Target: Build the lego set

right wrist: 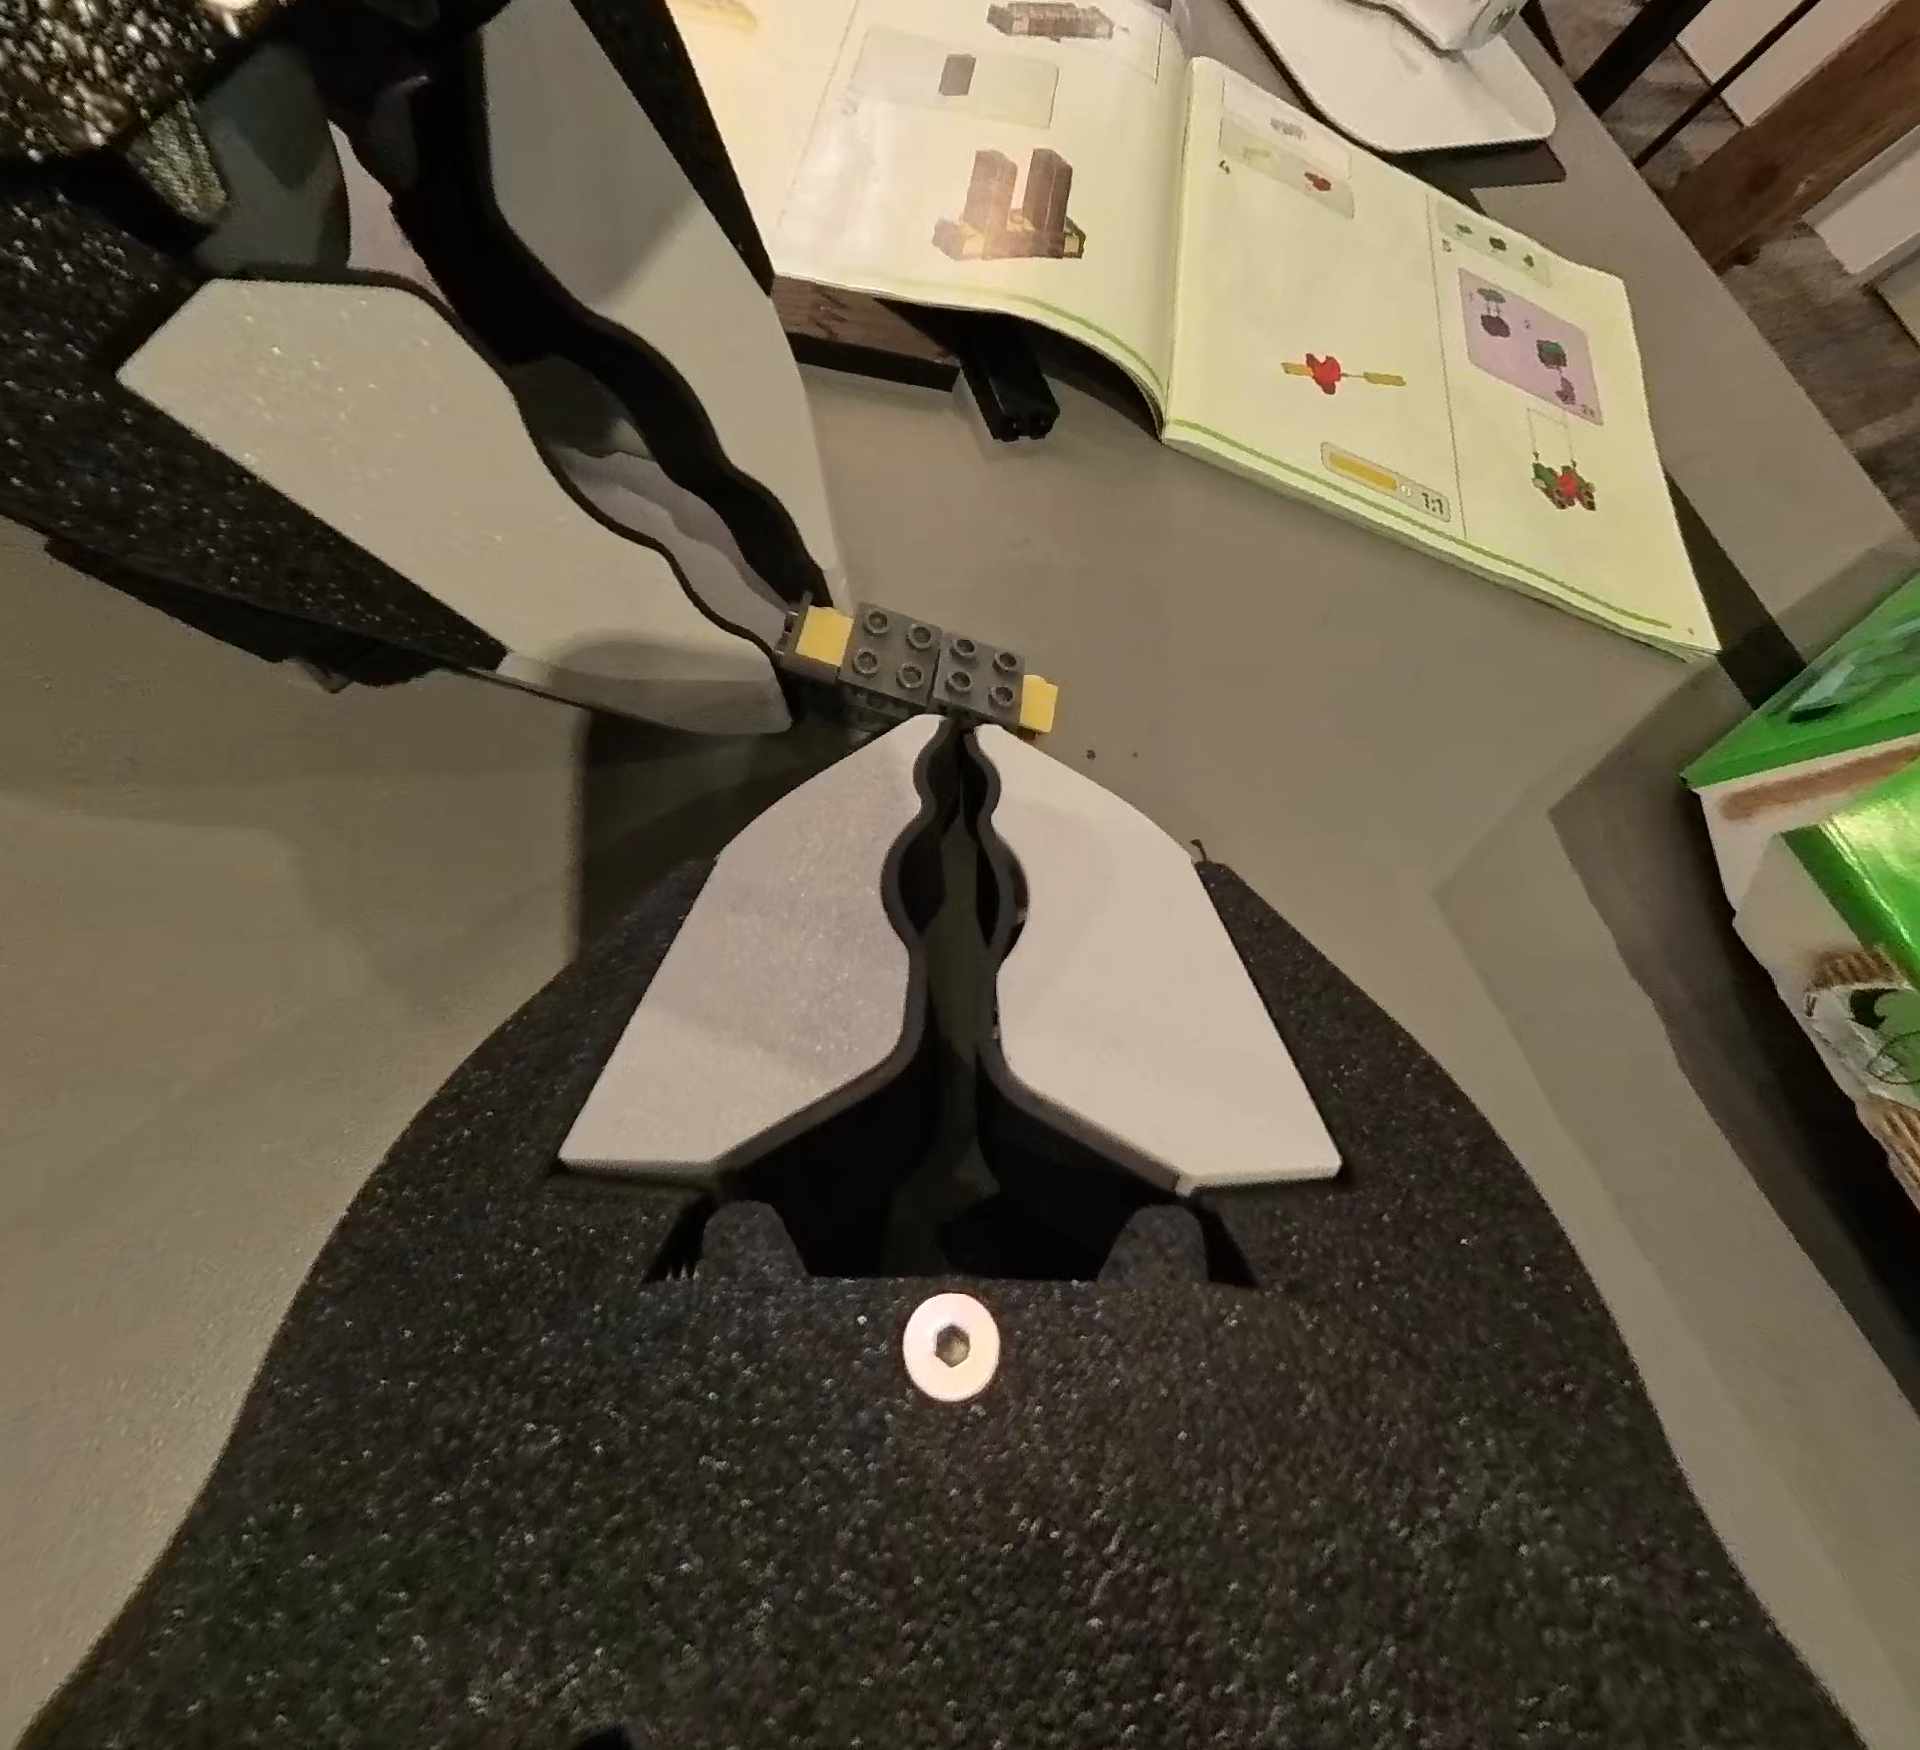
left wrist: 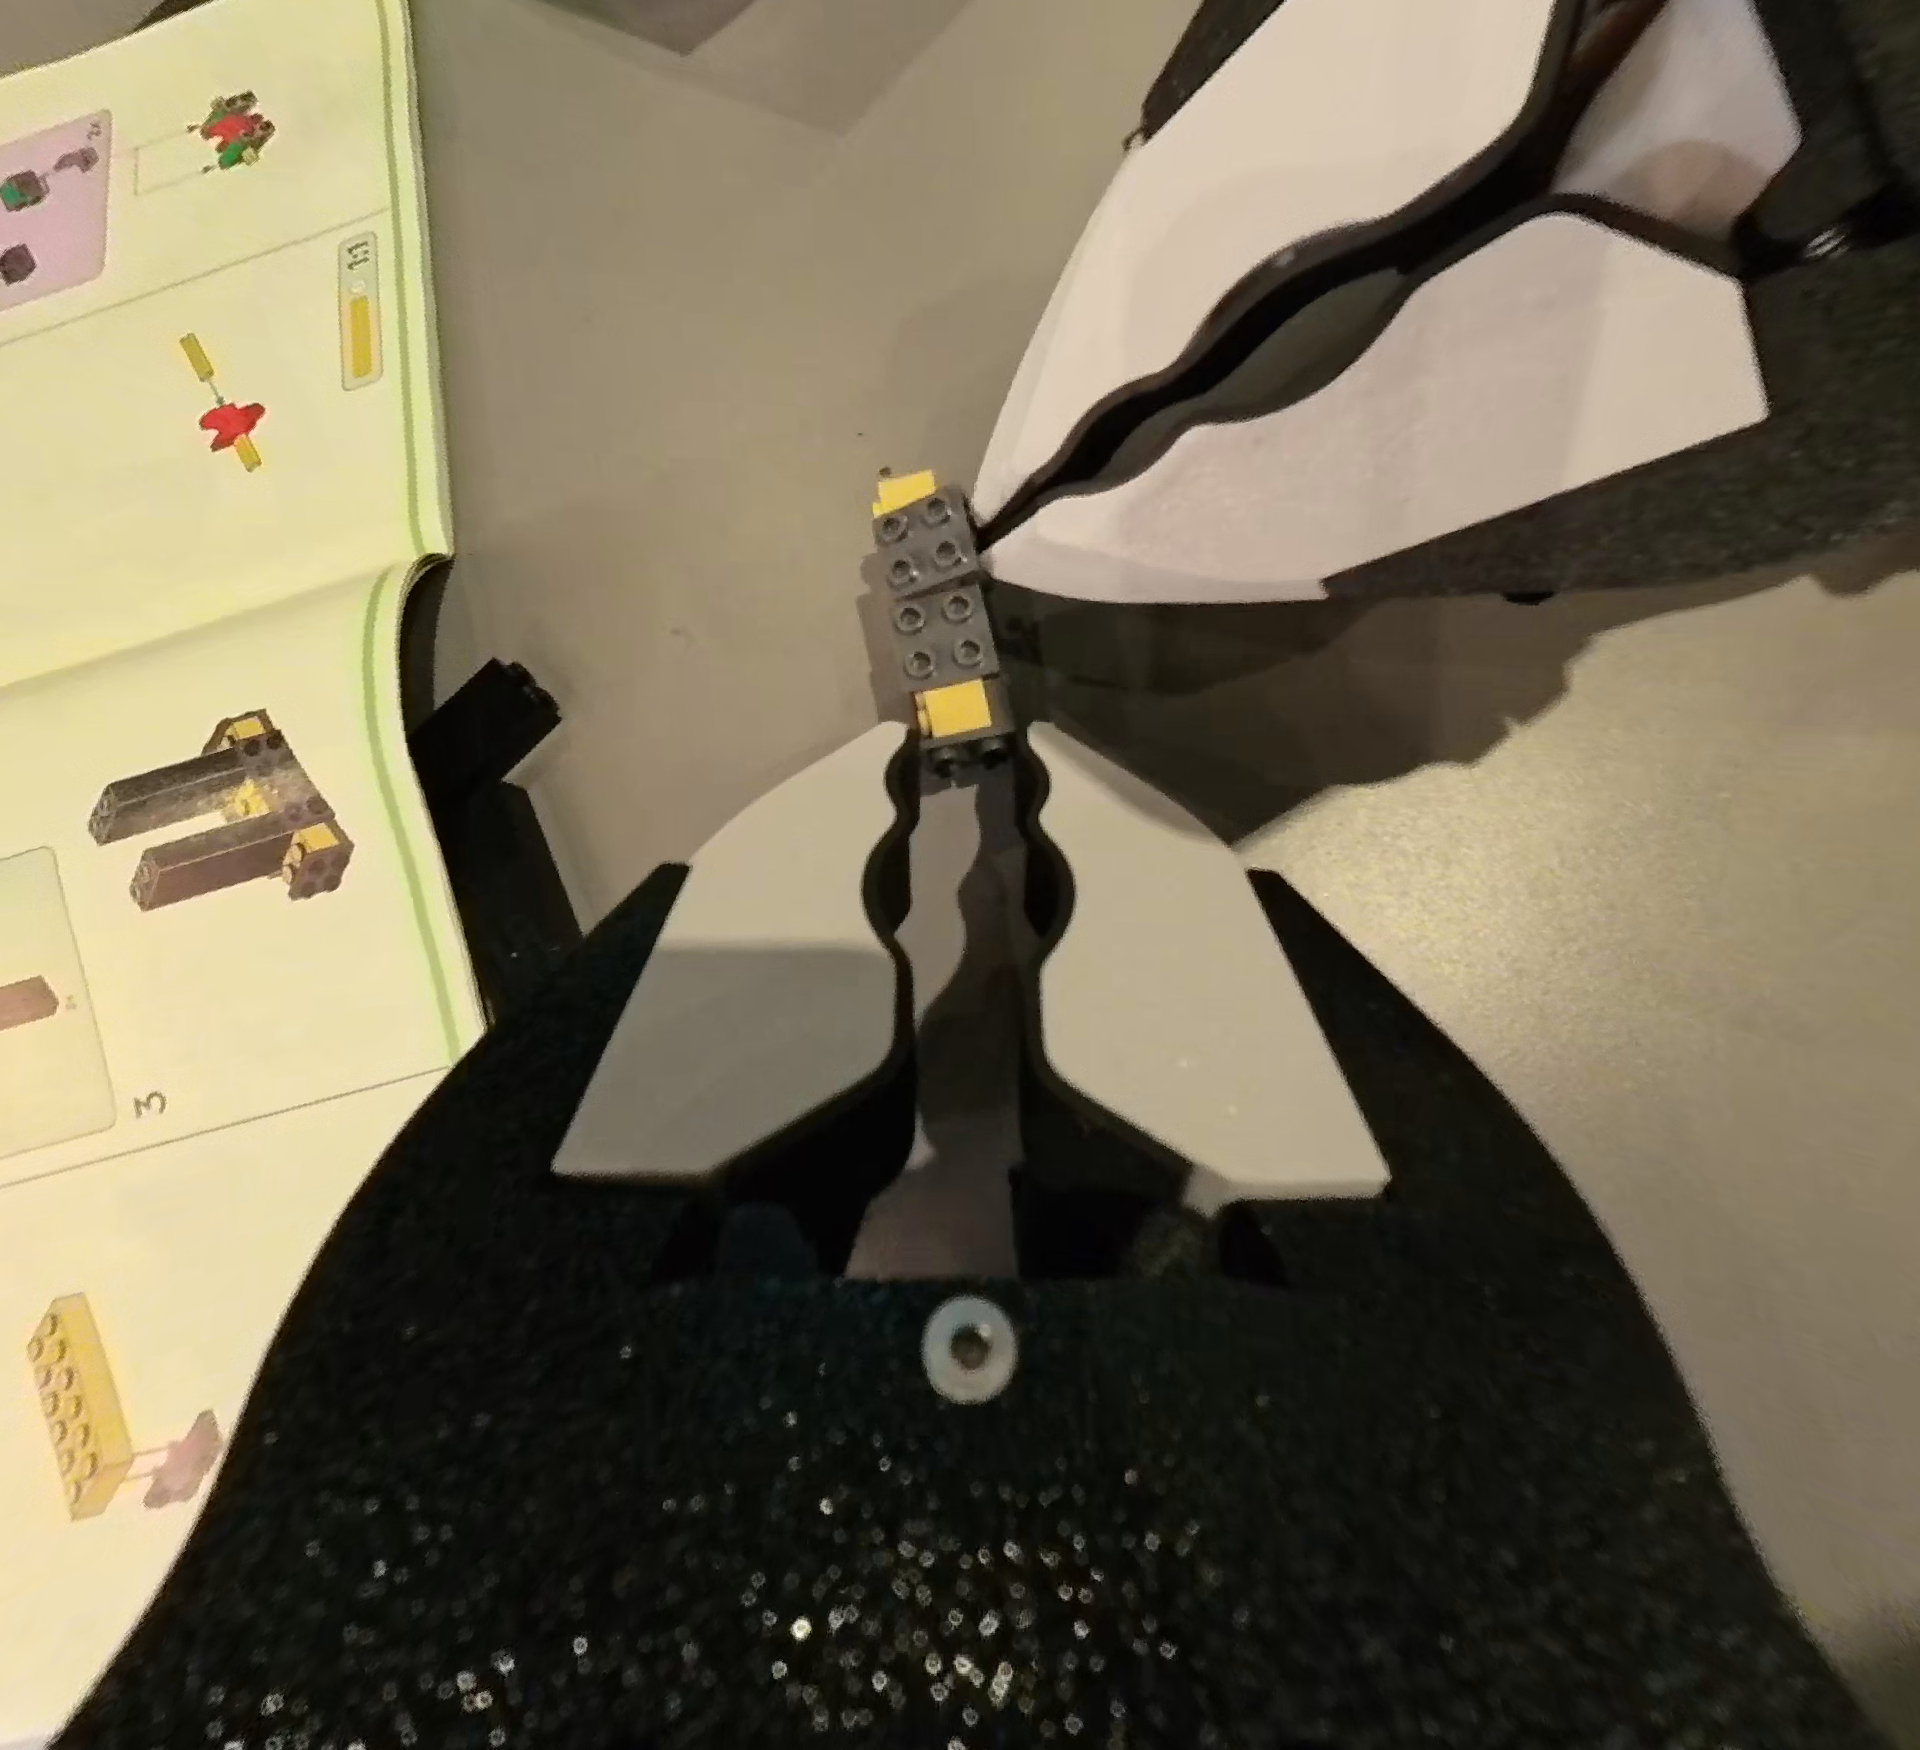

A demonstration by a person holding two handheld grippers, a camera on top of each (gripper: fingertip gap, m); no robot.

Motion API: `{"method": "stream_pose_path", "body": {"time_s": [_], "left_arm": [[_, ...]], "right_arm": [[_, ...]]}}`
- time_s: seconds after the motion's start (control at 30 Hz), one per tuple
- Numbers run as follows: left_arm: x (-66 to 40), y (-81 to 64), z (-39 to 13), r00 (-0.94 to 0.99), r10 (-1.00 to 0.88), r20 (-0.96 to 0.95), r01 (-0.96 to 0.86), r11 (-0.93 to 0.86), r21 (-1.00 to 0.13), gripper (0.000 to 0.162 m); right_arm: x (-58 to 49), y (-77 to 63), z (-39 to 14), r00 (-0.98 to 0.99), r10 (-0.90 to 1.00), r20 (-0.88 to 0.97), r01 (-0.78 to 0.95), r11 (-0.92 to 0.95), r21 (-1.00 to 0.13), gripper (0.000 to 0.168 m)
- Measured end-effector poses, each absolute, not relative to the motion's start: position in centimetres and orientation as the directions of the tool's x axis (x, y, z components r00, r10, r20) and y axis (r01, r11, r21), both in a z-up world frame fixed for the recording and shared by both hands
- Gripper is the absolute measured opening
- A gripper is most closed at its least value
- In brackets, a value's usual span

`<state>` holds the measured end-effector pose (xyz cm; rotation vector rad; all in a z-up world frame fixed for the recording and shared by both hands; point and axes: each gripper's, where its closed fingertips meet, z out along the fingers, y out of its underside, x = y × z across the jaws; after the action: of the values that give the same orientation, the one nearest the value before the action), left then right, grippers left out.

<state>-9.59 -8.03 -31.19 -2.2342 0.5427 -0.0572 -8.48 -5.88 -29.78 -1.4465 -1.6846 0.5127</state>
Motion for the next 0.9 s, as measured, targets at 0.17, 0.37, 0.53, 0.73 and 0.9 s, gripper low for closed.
{"method": "stream_pose_path", "body": {"time_s": [0.17, 0.37, 0.53, 0.73, 0.9], "left_arm": [[-9.59, -8.08, -31.18, 0.904, -0.404, -0.141, -0.370, -0.572, -0.732, 0.016], [-9.60, -8.10, -31.19, 0.903, -0.408, -0.137, -0.370, -0.572, -0.732, 0.016], [-9.70, -8.23, -31.26, 0.906, -0.411, -0.103, -0.348, -0.584, -0.733, 0.017], [-10.42, -8.14, -31.18, 0.921, -0.375, -0.104, -0.326, -0.599, -0.732, 0.029], [-10.13, -7.79, -31.06, 0.912, -0.385, -0.141, -0.357, -0.576, -0.736, 0.037]], "right_arm": [[-8.56, -5.86, -29.65, 0.021, 0.942, 0.335, 0.599, 0.256, -0.759, 0.000], [-8.61, -5.87, -29.68, 0.021, 0.939, 0.342, 0.598, 0.263, -0.757, 0.000], [-8.70, -5.99, -29.67, 0.017, 0.937, 0.349, 0.594, 0.271, -0.757, 0.000], [-8.79, -6.04, -29.76, 0.014, 0.932, 0.363, 0.596, 0.284, -0.751, 0.000], [-8.79, -5.98, -29.74, 0.018, 0.935, 0.354, 0.595, 0.275, -0.755, 0.000]]}}
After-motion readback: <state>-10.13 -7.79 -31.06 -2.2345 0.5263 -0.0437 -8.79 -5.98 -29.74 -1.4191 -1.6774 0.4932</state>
